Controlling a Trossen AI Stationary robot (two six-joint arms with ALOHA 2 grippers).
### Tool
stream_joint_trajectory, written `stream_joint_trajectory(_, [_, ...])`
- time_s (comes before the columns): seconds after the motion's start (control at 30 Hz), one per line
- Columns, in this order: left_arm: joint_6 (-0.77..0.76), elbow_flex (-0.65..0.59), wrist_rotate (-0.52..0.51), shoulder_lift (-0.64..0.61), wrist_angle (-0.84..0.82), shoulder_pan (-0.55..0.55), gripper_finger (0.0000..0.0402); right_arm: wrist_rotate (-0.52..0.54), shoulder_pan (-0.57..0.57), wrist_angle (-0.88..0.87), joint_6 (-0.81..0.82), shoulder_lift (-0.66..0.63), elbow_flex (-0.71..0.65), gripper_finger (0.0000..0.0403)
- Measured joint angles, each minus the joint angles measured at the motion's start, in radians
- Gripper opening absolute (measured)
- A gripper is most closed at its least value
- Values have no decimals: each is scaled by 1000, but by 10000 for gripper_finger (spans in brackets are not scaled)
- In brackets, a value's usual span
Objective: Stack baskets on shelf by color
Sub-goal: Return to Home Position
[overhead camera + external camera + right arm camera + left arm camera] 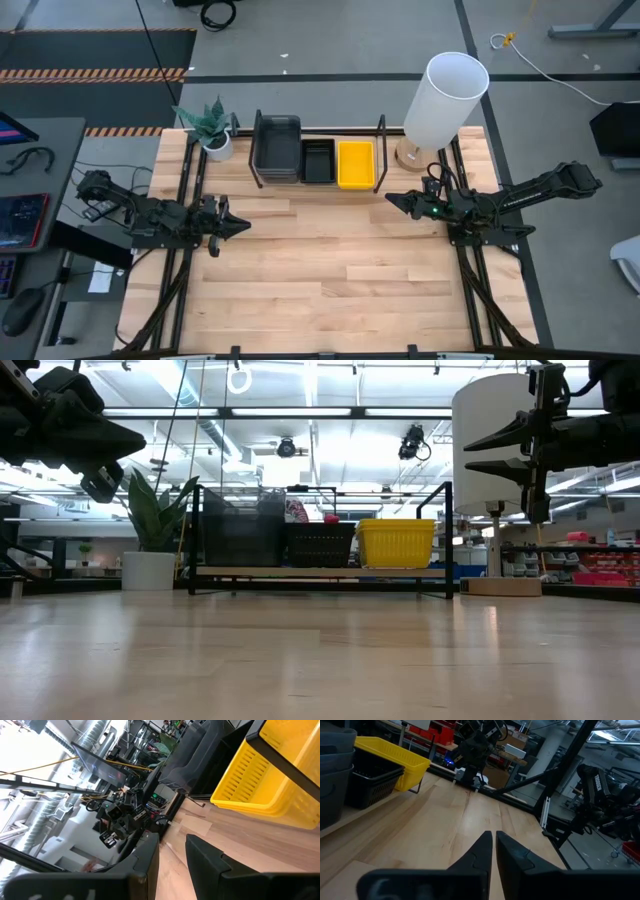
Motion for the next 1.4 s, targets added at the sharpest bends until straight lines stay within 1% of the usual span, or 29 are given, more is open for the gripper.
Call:
stream_joint_trajectory(0.3, [0, 0, 0, 0, 0, 0, 39, 0, 0, 0, 0, 0, 0, 101])
stream_joint_trajectory(0.6, [0, 0, 0, 0, 0, 0, 28, 0, 0, 0, 0, 0, 0, 101])
stream_joint_trajectory(0.9, [0, 0, 0, 0, 0, 0, 39, 0, 0, 0, 0, 0, 0, 101])
stream_joint_trajectory(1.23, [0, 0, 0, 0, 0, 0, 28, 0, 0, 0, 0, 0, 0, 101])
stream_joint_trajectory(1.4, [0, 0, 0, 0, 0, 0, 34, 0, 0, 0, 0, 0, 0, 101])
